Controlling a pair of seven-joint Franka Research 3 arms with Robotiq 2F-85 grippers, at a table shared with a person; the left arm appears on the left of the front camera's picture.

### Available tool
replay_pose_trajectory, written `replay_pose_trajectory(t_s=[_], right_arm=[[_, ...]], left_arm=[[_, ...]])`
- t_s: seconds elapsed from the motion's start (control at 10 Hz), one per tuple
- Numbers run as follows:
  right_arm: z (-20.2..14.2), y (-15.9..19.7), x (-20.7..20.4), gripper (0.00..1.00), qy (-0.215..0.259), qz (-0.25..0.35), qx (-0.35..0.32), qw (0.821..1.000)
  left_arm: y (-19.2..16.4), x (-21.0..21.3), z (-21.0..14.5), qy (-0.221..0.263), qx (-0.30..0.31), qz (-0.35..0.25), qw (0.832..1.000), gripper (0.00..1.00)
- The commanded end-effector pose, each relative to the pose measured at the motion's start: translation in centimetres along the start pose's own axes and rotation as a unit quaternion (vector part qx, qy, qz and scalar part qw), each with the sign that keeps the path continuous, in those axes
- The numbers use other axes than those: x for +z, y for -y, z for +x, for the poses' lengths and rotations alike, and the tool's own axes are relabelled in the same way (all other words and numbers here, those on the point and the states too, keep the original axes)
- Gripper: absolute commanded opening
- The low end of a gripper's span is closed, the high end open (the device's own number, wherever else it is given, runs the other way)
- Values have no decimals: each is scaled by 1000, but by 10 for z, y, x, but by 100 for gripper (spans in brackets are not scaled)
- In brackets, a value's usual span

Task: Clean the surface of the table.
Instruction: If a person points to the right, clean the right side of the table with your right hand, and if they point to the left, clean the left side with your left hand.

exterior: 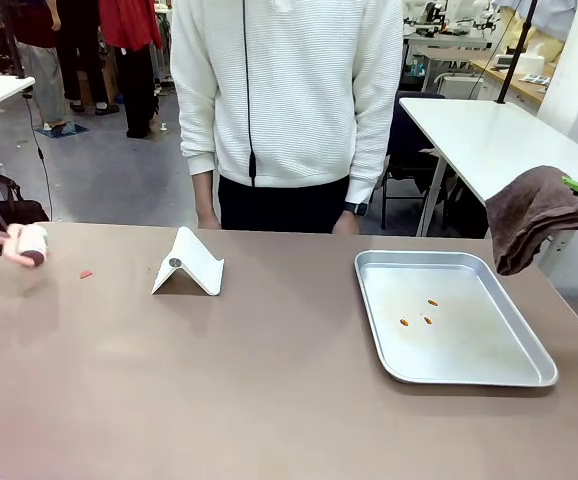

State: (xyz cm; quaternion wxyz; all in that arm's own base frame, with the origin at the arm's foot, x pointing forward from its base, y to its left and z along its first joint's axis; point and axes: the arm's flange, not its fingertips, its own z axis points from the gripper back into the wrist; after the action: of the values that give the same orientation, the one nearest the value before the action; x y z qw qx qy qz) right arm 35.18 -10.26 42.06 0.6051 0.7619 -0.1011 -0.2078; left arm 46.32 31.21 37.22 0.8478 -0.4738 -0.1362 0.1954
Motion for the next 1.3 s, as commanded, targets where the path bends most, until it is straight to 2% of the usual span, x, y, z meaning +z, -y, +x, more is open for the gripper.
replay_pose_trajectory(t_s=[0.0, 0.1, 0.2, 0.3, 0.4, 0.5, 1.2], right_arm=[[-2, -2, 1, 0, -6, 7, 6, 1000], [-2, -2, 1, 0, -6, 7, 6, 1000], [-2, -2, 1, 0, -6, 7, 6, 1000], [-2, -2, 1, 0, -6, 7, 6, 1000], [-2, -2, 1, 0, -6, 7, 6, 1000], [-2, -2, 1, 0, -6, 7, 6, 1000], [-2, -2, 1, 0, -6, 7, 6, 1000]], left_arm=[[-4, 29, 26, 18, 52, -127, 990, 21], [-7, 44, 28, 17, 57, -174, 983, 21], [-5, 73, 17, -35, 48, -278, 959, 21], [-5, 74, 16, -38, 43, -284, 957, 21], [-5, 74, 16, -38, 43, -284, 957, 21], [-6, 44, 16, 1, 40, -150, 988, 21], [-9, 39, 24, 3, 42, -150, 988, 21]])
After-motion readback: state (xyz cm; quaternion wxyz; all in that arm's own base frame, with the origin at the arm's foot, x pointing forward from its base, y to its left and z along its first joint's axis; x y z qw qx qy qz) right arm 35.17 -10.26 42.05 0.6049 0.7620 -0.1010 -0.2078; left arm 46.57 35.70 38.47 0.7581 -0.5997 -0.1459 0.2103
